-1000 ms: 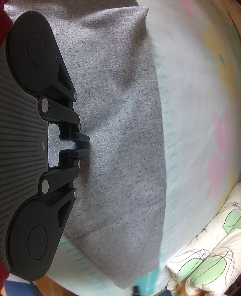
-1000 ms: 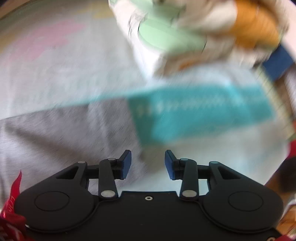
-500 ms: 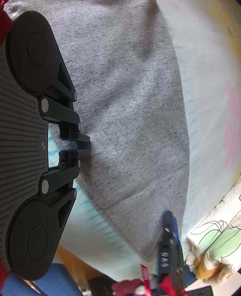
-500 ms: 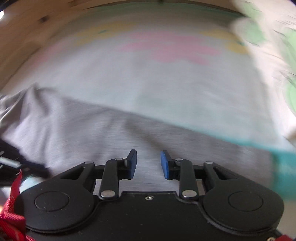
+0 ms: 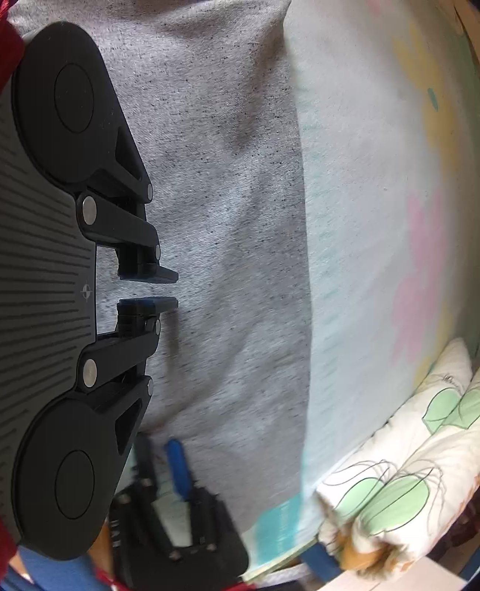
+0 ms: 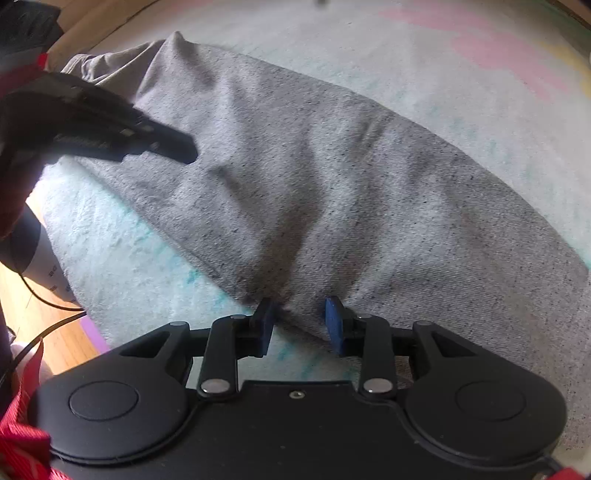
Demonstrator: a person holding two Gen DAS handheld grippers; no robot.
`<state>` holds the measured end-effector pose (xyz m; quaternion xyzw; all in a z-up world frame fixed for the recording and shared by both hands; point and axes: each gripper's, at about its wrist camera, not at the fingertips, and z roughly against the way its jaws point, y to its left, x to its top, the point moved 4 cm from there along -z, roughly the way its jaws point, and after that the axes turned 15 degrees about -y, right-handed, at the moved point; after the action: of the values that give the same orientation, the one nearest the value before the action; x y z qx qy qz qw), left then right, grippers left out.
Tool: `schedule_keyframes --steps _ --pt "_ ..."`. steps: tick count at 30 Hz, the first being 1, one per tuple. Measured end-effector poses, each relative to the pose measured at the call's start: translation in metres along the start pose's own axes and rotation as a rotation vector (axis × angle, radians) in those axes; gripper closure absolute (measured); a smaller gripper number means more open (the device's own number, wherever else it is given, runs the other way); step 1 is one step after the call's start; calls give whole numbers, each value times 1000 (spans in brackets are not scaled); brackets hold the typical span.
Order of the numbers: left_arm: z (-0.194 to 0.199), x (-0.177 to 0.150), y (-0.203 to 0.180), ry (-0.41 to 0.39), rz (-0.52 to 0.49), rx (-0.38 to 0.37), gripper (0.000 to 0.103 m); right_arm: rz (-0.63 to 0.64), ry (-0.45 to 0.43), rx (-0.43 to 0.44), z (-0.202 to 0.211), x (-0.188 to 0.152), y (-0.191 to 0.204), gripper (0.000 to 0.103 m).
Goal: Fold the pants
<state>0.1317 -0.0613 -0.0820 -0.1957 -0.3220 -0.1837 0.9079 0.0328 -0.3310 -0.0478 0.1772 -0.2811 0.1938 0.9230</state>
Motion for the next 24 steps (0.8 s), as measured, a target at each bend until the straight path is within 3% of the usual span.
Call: schedule_keyframes --steps 3,8,11,16,18,21,24 --pt "-6 -2 -5 4 4 3 96 9 -2 24 2 1 3 59" --pt "-14 -2 -27 8 -41 -33 95 -153 -105 4 28 12 -28 60" --pt "-13 0 -39 -7 -77 -42 95 -294 -229 -83 56 19 -67 59" --pt "-23 -4 -53 -1 -118 -45 95 -545 -377 -374 99 4 -148 49" --pt "-29 -8 -57 11 -134 -41 95 -639 -392 -468 110 -14 -176 49" --pt "-36 -17 -64 39 -178 -43 95 -720 -371 -541 115 -39 -204 48" --pt "-36 -21 -70 30 -228 -37 95 -734 -358 -552 110 -50 -212 48"
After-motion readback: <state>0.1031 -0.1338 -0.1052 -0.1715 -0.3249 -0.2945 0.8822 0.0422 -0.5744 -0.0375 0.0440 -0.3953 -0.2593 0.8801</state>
